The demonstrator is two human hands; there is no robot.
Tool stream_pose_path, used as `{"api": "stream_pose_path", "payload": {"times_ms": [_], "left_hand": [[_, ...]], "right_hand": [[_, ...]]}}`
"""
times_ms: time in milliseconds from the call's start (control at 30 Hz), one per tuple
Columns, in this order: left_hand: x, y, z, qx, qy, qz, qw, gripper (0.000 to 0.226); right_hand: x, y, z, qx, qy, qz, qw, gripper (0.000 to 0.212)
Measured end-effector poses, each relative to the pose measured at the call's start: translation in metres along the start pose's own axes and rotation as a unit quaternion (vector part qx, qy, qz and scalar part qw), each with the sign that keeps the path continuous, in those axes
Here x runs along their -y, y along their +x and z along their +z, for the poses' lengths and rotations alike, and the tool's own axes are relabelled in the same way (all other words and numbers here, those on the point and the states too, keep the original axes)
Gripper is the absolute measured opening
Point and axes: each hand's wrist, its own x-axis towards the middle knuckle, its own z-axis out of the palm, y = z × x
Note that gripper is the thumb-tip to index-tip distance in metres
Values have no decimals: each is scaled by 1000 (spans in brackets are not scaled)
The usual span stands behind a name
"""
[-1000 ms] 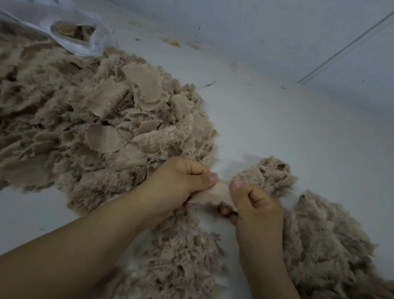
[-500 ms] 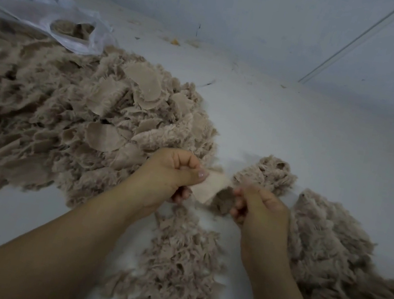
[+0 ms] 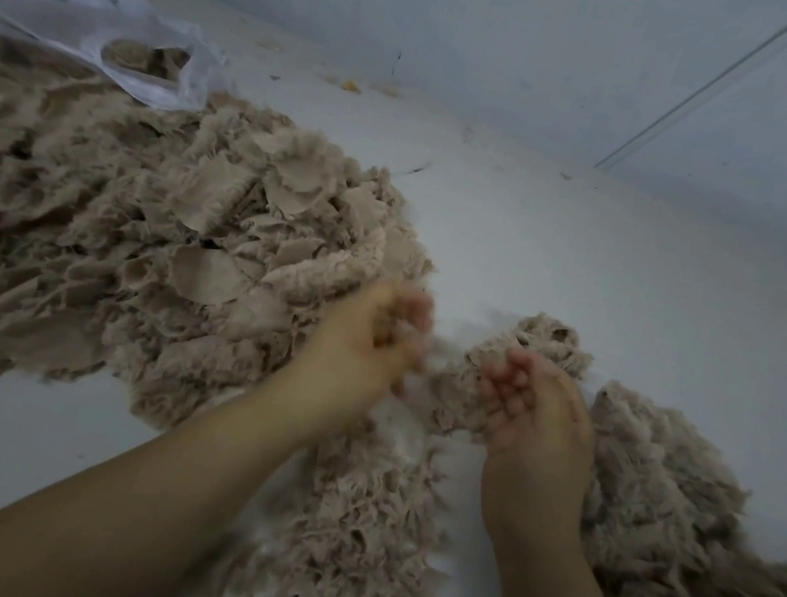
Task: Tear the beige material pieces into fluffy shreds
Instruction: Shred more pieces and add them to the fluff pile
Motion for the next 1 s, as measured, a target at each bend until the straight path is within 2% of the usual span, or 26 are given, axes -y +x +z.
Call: {"api": "stream_pose_path", "payload": {"times_ms": [33, 67, 100, 167, 233, 300, 467, 533, 600, 667, 800, 867, 900, 933, 1000], "left_hand": [[6, -2, 8, 48, 137, 9, 989, 27], [10, -2, 14, 94, 241, 44, 965, 30], [11, -2, 20, 131, 301, 87, 941, 34], [8, 1, 28, 169, 361, 129, 908, 29], [9, 3, 30, 167, 406, 146, 887, 18], [12, 2, 30, 161, 410, 148, 885, 18], [8, -4, 18, 92, 291, 150, 940, 15], [7, -6, 15, 59, 252, 113, 959, 12], [3, -5, 10, 14, 186, 61, 981, 13], [-1, -3, 1, 24, 174, 35, 984, 16], [-5, -3, -6, 192, 236, -19, 952, 17], [-6, -1, 1, 181, 271, -7, 945, 23], [-8, 1, 6, 162, 312, 16, 936, 18], [-10, 2, 10, 144, 373, 58, 915, 11], [-10, 5, 19, 146, 490, 155, 846, 27]], "right_hand": [[0, 0, 0, 4, 9, -1, 1000, 35], [-2, 1, 1, 11, 14, 3, 1000, 29], [-3, 1, 2, 21, 16, 8, 1000, 26], [-5, 1, 3, 40, 12, 19, 999, 27], [-6, 0, 5, 51, 2, 45, 998, 28], [-6, 1, 7, 49, -18, 87, 995, 30], [-3, 8, 2, 1, -12, 150, 989, 48], [-4, 7, -1, -9, -39, 136, 990, 43], [-6, 7, -3, -18, -102, 104, 989, 27], [-7, 6, -3, -25, -129, 85, 988, 22], [-8, 4, -2, -28, -101, 75, 992, 38], [-7, 5, -1, -34, -82, 77, 993, 36], [-7, 6, -1, -41, -74, 80, 993, 34], [-7, 8, -1, -45, -69, 82, 993, 33], [-6, 9, 0, -46, -60, 84, 994, 29]]}}
